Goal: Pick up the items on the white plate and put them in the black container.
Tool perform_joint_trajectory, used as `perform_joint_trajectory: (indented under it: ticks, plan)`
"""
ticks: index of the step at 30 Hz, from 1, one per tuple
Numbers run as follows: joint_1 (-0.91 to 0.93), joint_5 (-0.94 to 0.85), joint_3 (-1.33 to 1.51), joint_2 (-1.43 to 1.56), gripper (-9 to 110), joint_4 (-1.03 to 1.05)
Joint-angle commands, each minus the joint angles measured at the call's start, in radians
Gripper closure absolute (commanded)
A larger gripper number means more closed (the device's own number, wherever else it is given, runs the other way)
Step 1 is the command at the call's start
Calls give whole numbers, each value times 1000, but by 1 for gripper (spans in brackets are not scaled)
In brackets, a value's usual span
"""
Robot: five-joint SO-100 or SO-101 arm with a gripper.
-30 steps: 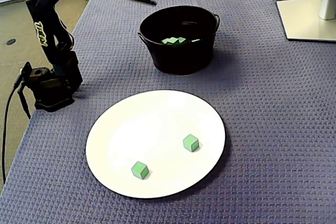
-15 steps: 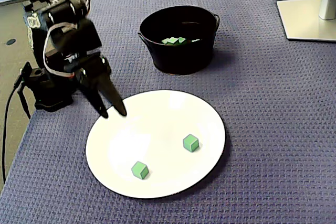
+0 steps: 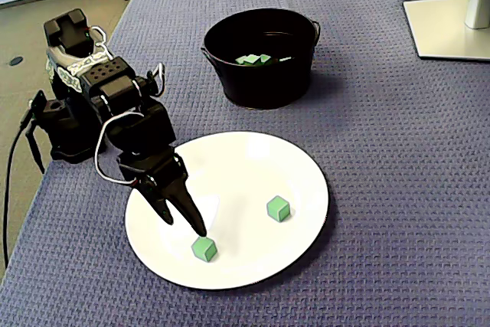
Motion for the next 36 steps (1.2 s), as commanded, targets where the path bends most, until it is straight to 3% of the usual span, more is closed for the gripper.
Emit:
perform_joint_trajectory:
  ticks: [1, 27, 36]
  plan:
    - [6, -11, -52, -12, 73, -31]
    - [-44, -41, -264, -249, 86, -48]
    - [-40, -54, -314, -247, 102, -17]
